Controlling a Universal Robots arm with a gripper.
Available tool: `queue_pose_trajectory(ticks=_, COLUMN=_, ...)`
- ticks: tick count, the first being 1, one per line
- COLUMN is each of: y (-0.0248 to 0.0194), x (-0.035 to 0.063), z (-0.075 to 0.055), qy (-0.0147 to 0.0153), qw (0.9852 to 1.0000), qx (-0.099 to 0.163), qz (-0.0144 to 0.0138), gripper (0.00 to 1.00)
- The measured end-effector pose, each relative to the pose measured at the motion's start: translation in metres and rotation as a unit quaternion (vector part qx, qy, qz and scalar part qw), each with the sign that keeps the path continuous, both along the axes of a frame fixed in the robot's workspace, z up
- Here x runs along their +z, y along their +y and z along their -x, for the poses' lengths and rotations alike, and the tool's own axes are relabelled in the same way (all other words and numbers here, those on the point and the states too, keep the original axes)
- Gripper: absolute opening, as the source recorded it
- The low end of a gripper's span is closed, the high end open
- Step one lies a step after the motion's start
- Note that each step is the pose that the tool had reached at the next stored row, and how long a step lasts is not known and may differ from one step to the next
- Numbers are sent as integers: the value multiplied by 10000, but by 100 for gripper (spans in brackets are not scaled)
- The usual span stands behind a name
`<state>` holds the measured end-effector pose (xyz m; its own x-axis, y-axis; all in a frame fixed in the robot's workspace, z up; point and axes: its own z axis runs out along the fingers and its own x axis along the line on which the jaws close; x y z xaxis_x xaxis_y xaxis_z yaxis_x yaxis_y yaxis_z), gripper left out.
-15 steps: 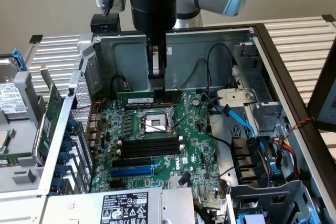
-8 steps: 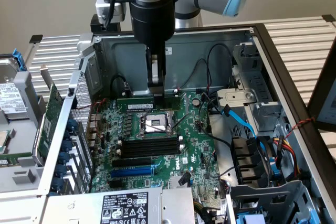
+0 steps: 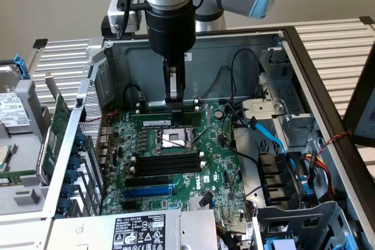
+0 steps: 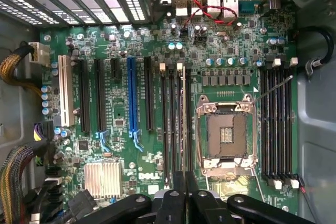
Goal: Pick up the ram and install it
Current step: 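Insert the ram into the slot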
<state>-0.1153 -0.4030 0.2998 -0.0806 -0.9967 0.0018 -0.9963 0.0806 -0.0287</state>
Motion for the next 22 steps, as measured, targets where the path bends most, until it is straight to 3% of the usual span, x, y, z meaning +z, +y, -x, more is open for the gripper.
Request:
queue_pose_trajectory(ticks=8, y=-2, x=-18, z=0, qy=1, qw=10000, qx=1, qz=6, gripper=12)
queue_pose_trajectory(ticks=22, y=-60, x=-166, z=2, qy=11, qw=10000, qx=2, qz=14, gripper=12)
